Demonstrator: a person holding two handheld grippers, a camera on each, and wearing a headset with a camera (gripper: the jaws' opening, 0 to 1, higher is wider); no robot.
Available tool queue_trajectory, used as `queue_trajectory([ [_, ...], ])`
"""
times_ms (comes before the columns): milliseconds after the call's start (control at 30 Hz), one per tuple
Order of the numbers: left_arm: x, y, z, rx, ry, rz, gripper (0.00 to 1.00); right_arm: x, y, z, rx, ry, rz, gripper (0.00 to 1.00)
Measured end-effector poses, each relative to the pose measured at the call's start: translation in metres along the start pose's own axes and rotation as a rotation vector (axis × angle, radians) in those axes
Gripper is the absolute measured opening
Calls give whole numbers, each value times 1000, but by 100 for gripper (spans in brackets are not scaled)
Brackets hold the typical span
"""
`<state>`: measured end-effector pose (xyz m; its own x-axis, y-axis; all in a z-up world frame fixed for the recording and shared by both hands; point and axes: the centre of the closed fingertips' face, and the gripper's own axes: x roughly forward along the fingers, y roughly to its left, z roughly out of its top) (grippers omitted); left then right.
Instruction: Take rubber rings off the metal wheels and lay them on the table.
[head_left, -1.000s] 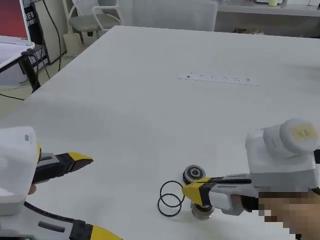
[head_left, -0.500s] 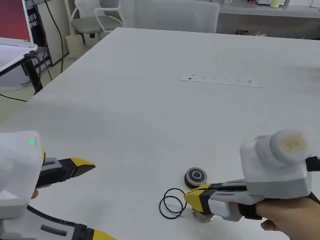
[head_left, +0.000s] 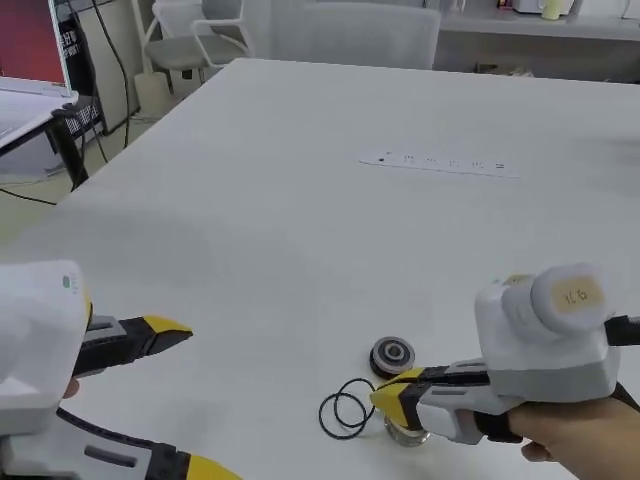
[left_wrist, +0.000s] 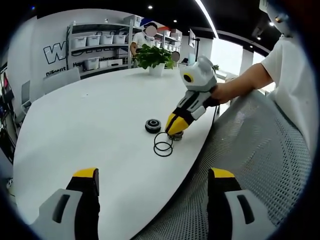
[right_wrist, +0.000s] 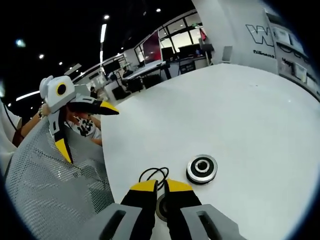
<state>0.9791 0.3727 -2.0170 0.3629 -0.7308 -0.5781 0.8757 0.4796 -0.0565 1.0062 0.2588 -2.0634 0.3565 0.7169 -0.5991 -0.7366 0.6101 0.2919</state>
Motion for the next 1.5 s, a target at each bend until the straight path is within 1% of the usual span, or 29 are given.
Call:
queue_trajectory([
  [67,0,0,0,-4,-4,-1,88,0,-1,0,-5,2,-6,5],
  [300,0,0,1,-2,-8,1,88,-2,-3,2,-10,-3,-13,5],
  [500,0,0,3,0,-16,3,87,-10,-5,15,-22,-43,-17,6],
  [633,0,0,3,-2,-17,3,87,-15,-5,22,-61,-58,-29,7],
  [667,0,0,3,0,-19,2,87,-19,-4,27,-92,-67,-33,8],
  [733,0,-1,4,0,-21,0,87,-22,-4,30,-120,-69,-43,9],
  [767,0,-1,4,-1,-21,-1,87,-24,-5,33,-147,-74,-49,10],
  [867,0,-1,5,-1,-28,-2,87,-29,-4,38,-163,-83,-50,13],
  [933,0,-1,6,0,-31,-3,87,-33,-1,46,-141,-114,-30,16],
  [967,0,-1,6,1,-32,-4,86,-36,1,49,-154,-123,-22,18],
  [1100,1,-3,5,4,-27,-15,87,-46,3,63,-204,-159,-25,22],
  [1133,1,-4,5,4,-27,-19,87,-49,3,67,-213,-167,-19,24],
  [1167,1,-4,5,3,-27,-22,87,-52,3,70,-212,-169,-13,26],
  [1200,1,-4,5,1,-28,-23,87,-55,3,76,-197,-182,-5,29],
  [1233,1,-4,6,1,-31,-23,87,-58,4,80,-199,-195,2,33],
  [1267,1,-4,6,1,-33,-23,87,-62,6,87,-209,-216,10,35],
  [1333,1,-5,6,-3,-36,-24,87,-69,6,97,-222,-233,15,38],
  [1433,1,-5,6,0,-33,-27,87,-78,3,111,-232,-253,7,38],
  [1500,1,-5,6,1,-31,-28,87,-83,1,123,-215,-277,2,37],
])
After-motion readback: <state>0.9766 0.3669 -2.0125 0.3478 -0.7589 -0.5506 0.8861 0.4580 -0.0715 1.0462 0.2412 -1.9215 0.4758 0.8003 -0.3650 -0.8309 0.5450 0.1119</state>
